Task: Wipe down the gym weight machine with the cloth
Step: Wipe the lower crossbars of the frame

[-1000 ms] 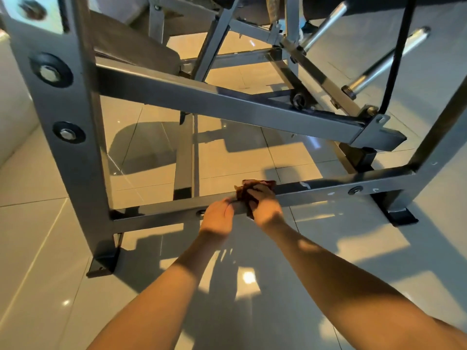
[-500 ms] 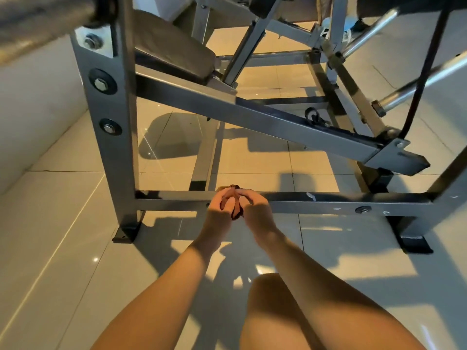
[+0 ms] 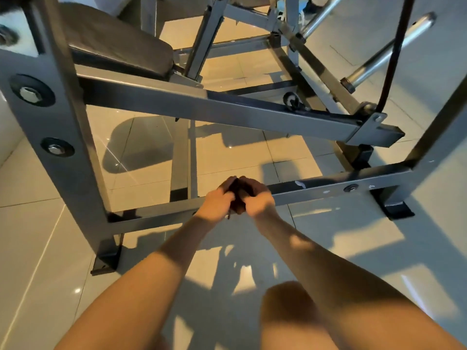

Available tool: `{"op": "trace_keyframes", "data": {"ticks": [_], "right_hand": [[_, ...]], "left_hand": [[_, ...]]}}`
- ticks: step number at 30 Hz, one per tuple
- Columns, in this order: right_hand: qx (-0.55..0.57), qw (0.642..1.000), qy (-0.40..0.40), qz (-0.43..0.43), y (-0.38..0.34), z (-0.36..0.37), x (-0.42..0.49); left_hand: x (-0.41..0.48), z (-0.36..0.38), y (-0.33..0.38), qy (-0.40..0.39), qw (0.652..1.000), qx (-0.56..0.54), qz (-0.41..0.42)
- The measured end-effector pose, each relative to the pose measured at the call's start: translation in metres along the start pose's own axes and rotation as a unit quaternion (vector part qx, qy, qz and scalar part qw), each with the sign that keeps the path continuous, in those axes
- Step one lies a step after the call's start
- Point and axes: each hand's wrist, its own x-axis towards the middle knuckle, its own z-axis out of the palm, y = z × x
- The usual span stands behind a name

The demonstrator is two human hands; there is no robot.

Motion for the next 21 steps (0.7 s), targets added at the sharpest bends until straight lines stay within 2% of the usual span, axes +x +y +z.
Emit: {"op": "trace_keyframes", "data": {"ticks": [2, 5, 8, 10, 12, 13, 15, 17, 18, 20, 21], "right_hand": [[-0.077, 0.997, 0.030, 0.004, 0.000, -0.016, 0.012], [-0.262, 0.961, 0.078, -0.037, 0.015, -0.047, 0.028], [-0.362, 0.926, 0.108, 0.002, 0.023, -0.060, 0.029], [-0.385, 0.917, 0.105, 0.004, 0.024, -0.047, 0.025], [-0.383, 0.918, 0.103, -0.018, 0.024, -0.017, 0.014], [-0.305, 0.944, 0.124, -0.024, 0.030, -0.001, 0.009], [-0.273, 0.954, 0.119, -0.044, 0.036, 0.022, -0.005], [-0.188, 0.973, 0.135, -0.009, 0.044, 0.030, -0.017], [-0.166, 0.970, 0.179, 0.002, 0.045, 0.027, -0.017], [-0.218, 0.957, 0.194, 0.005, 0.044, 0.012, -0.019], [-0.203, 0.953, 0.226, 0.014, 0.043, 0.001, -0.020]], "left_hand": [[0.009, 0.000, -0.012, -0.026, 0.991, 0.125, 0.024], [0.020, -0.001, -0.039, -0.050, 0.973, 0.207, 0.091], [0.028, -0.006, -0.055, -0.055, 0.978, 0.165, 0.118], [0.030, -0.008, -0.056, -0.055, 0.983, 0.140, 0.108], [0.026, -0.009, -0.053, -0.064, 0.983, 0.132, 0.112], [0.024, -0.009, -0.051, -0.074, 0.979, 0.140, 0.127], [0.023, -0.014, -0.052, -0.094, 0.970, 0.176, 0.139], [0.021, -0.019, -0.054, -0.099, 0.966, 0.199, 0.135], [0.020, -0.020, -0.055, -0.099, 0.967, 0.200, 0.126], [0.018, -0.020, -0.056, -0.096, 0.970, 0.191, 0.118], [0.016, -0.019, -0.055, -0.095, 0.971, 0.188, 0.110]]}}
